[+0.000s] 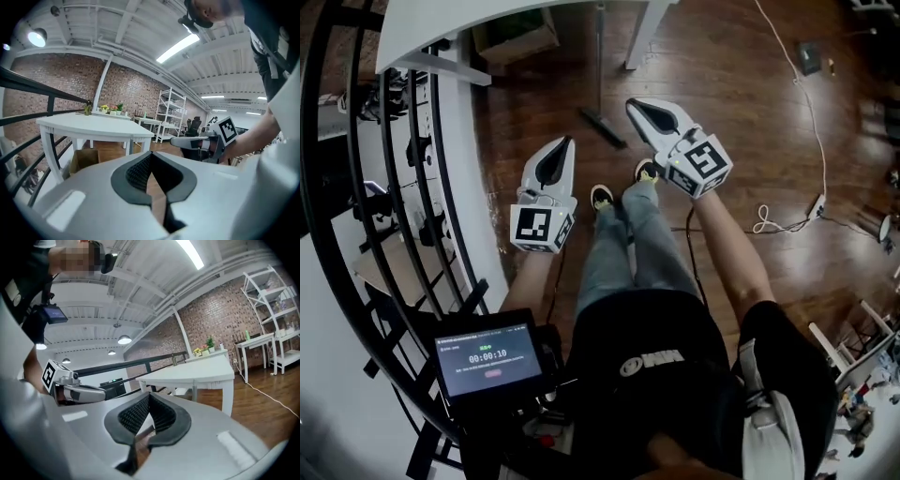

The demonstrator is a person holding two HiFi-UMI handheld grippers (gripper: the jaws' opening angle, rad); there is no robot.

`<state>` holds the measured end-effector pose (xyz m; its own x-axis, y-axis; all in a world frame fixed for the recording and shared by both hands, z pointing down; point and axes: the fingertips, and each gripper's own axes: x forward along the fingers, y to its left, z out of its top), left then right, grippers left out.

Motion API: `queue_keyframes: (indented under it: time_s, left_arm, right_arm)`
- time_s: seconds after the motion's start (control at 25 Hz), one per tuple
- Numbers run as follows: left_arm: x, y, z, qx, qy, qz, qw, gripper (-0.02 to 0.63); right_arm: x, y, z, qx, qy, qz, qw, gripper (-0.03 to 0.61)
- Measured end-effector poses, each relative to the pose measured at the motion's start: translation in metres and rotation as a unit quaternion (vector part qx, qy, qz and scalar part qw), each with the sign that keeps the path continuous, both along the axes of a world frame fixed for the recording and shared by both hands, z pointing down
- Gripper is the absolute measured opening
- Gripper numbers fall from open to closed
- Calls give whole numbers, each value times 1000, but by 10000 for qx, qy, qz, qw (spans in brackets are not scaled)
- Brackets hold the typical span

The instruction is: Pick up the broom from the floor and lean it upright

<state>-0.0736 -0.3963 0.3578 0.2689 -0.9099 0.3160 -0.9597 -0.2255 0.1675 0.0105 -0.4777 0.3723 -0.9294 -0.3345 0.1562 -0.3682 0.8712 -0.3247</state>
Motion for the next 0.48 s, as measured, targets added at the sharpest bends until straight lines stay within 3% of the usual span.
queue_keyframes:
  time_s: [0.28,0.48]
  left_arm:
    - [43,71,-76,83,-69,-259,9996,12]
    - [63,86,-106,280,-152,-292,9991,12]
  right_arm:
    - [47,92,-94,140,-13,-241,9996,3]
    - [68,115,-115,164,-94,-338,9992,3]
